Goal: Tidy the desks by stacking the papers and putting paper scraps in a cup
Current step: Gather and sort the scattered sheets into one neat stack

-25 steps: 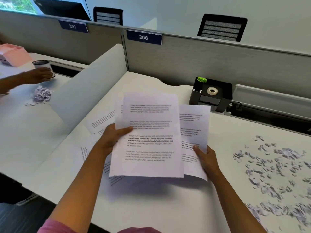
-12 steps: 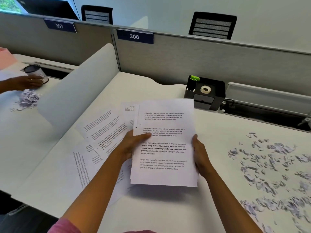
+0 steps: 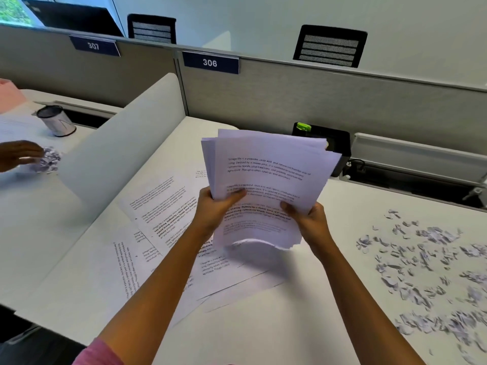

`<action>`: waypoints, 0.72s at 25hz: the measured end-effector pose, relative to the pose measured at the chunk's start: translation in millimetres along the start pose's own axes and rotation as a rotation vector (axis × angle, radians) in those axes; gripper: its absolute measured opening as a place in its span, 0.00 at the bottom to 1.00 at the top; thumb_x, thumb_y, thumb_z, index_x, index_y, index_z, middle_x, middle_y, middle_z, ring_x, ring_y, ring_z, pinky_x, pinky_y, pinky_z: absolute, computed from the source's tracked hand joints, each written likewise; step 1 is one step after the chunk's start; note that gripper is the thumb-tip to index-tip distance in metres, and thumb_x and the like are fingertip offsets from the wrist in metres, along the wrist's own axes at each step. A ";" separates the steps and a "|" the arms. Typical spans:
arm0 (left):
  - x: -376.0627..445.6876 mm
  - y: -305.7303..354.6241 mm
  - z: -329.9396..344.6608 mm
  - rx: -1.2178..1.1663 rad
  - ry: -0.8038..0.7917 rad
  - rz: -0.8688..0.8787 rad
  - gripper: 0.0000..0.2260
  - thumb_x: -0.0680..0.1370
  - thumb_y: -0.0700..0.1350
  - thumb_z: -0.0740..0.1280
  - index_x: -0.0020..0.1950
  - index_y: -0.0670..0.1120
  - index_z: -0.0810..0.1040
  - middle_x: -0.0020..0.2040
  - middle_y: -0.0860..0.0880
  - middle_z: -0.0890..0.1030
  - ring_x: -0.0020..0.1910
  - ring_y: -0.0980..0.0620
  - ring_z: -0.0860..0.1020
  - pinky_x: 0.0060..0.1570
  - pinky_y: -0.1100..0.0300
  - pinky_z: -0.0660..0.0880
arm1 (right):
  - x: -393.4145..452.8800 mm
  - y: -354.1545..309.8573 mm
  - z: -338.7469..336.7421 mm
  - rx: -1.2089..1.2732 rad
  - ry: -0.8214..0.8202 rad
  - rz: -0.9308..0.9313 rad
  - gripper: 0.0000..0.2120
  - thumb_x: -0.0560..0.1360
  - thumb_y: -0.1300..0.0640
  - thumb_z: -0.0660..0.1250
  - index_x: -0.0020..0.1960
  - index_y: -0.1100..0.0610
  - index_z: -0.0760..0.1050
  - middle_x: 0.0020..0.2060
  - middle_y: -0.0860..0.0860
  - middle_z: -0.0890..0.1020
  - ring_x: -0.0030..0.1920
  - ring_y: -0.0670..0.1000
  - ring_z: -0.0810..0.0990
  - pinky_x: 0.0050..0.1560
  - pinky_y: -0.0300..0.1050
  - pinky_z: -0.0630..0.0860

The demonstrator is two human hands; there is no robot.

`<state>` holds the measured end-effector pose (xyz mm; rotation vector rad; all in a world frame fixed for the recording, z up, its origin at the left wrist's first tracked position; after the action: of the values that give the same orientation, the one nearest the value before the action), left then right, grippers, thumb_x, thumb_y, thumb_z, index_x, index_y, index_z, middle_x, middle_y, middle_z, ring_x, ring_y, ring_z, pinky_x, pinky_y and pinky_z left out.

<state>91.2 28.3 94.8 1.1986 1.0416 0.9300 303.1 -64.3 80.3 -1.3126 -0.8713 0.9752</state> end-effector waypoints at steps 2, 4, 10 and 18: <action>-0.8 13.0 0.5 0.037 0.025 0.074 0.14 0.70 0.47 0.77 0.54 0.53 0.81 0.47 0.53 0.85 0.44 0.48 0.85 0.40 0.56 0.82 | 2.4 -12.3 4.9 -0.001 0.016 -0.049 0.13 0.75 0.64 0.71 0.59 0.56 0.78 0.51 0.50 0.85 0.46 0.50 0.85 0.43 0.44 0.82; -2.9 24.5 -0.6 0.071 0.000 0.143 0.15 0.68 0.49 0.77 0.54 0.54 0.81 0.47 0.54 0.85 0.44 0.48 0.84 0.39 0.58 0.82 | 3.3 -22.0 5.3 0.000 0.037 -0.087 0.15 0.73 0.65 0.73 0.58 0.56 0.78 0.50 0.50 0.84 0.45 0.48 0.85 0.42 0.42 0.81; -15.2 32.0 1.6 0.075 -0.044 0.233 0.16 0.67 0.50 0.75 0.53 0.53 0.81 0.46 0.53 0.86 0.44 0.46 0.84 0.41 0.54 0.82 | -4.1 -33.7 8.2 0.035 0.061 -0.163 0.18 0.66 0.60 0.79 0.53 0.51 0.81 0.46 0.47 0.86 0.45 0.53 0.85 0.40 0.46 0.82; -7.3 66.7 5.7 0.031 0.027 0.347 0.16 0.69 0.52 0.74 0.55 0.52 0.79 0.48 0.52 0.83 0.46 0.46 0.83 0.40 0.57 0.82 | 8.5 -74.5 15.2 0.024 0.109 -0.271 0.12 0.68 0.56 0.77 0.50 0.51 0.80 0.43 0.44 0.84 0.41 0.47 0.84 0.38 0.40 0.79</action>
<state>93.4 29.1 162.1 1.4239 0.8854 1.2041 298.0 -51.2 155.5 -1.1802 -0.9225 0.6941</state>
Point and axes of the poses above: each hand's wrist, its own x-axis towards the middle knuckle, its own z-axis out of the palm, y = z × x, the point moved 4 cm from there along x, towards the middle knuckle
